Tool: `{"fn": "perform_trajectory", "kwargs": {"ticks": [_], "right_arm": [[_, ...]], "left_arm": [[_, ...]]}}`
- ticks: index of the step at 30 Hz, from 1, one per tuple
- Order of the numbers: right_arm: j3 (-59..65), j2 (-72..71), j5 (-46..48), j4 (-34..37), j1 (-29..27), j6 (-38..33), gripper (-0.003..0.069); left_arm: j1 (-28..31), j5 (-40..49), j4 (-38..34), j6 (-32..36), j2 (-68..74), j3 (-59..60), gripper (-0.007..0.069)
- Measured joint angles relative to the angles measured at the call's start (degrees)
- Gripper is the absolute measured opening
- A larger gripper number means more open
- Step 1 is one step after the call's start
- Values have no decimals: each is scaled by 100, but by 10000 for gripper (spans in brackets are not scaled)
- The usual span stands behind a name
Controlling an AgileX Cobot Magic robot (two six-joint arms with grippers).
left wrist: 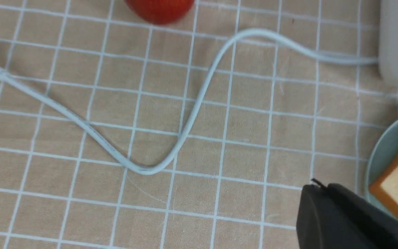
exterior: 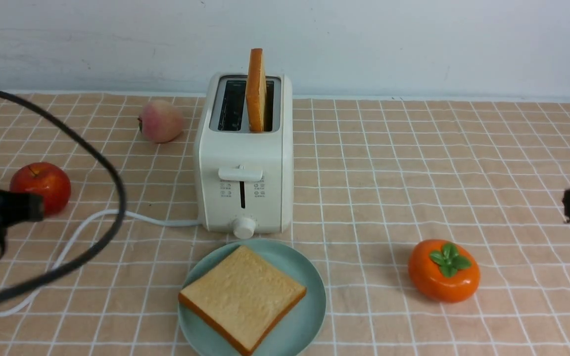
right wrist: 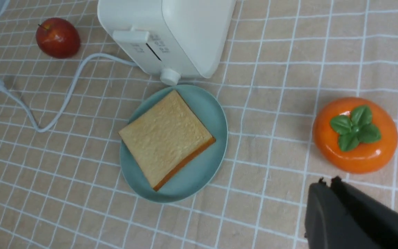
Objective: Take toasted bread from bread machine on light coffee tablecloth place on plate.
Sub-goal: 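Grasp the toast slice in the toaster and pull it up out of the slot with the right gripper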
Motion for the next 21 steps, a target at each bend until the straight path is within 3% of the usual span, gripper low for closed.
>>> {"fn": "perform_trajectory", "kwargs": {"ticks": [3,8,12,14,17,21], "right_arm": [[-371,512,75,33,164,128,-1],[-1181,1497,-28,-376,1087,513,0],[-2370,2575,-85,-1596,2100,1420,18],[-2755,2913,-85,-1965,2343,1742,34],[-3598,3633,-76,-2907,2763,2527,93],[-5006,4761,-98,-3581,3204,3133,280]], "left_arm": [[0,-7,0,-52,-975,402,-14],[0,38,0,-138,-2751,1175,-14],[0,178,-33,-196,-4111,1670,-14],[0,275,-62,-240,-4417,1745,-14],[0,603,-86,-345,-4903,1809,-14],[0,1133,-86,-382,-5188,1815,-14]]}}
